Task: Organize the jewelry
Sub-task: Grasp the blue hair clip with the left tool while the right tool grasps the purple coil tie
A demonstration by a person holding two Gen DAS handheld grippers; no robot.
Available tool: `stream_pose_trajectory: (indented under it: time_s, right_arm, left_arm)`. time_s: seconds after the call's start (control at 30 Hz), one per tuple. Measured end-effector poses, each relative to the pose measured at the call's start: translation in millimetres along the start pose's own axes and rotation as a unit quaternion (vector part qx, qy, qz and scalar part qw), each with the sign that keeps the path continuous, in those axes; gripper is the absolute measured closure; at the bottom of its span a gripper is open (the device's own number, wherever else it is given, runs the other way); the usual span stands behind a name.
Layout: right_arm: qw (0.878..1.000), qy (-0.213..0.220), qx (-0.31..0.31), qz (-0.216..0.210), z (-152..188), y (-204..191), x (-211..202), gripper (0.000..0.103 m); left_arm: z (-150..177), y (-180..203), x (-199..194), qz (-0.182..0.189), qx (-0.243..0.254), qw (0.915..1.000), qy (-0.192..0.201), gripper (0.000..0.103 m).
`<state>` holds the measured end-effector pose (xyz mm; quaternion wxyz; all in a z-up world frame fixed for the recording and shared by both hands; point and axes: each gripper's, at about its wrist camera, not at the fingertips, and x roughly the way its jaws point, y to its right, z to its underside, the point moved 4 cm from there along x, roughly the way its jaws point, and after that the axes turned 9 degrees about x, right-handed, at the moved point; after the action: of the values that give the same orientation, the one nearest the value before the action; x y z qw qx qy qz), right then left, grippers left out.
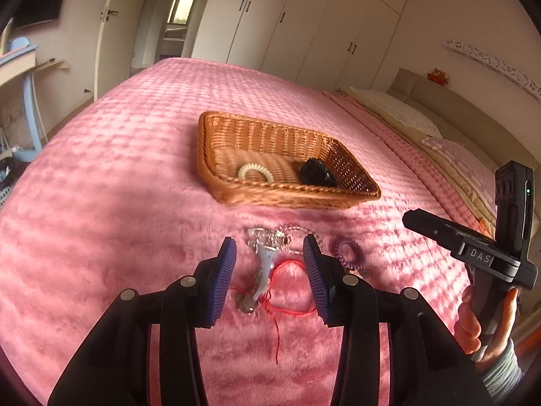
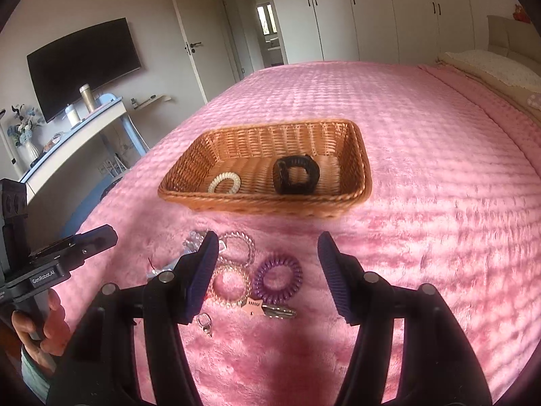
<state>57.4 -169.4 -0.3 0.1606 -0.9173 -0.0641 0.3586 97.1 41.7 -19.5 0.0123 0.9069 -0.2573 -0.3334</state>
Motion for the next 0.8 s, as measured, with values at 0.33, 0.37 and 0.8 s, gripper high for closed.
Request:
stream_pose_trajectory:
  time_s: [0.33, 0.37, 0.8]
  right_arm:
    - [0.999, -0.026, 0.004, 0.036, 26.1, 23.8, 38.8, 0.059]
    - [0.999, -0.030, 0.007, 0.035, 27.7, 26.2, 42.4, 0.060]
    - [0.998, -0.055, 0.008, 0.038, 30.7, 29.0, 63.5, 0.064]
  left_arm:
    - [17.7, -15.0, 25.1, 0.034, -0.029, 0.9979, -0.046, 0.065]
    - [17.4, -13.6, 28.7, 0.036, -0.026, 0.9976, -0.052, 0.065]
    - [16.6, 7.7, 78.5, 0.019, 0.058, 0.9859, -0.156, 0.072]
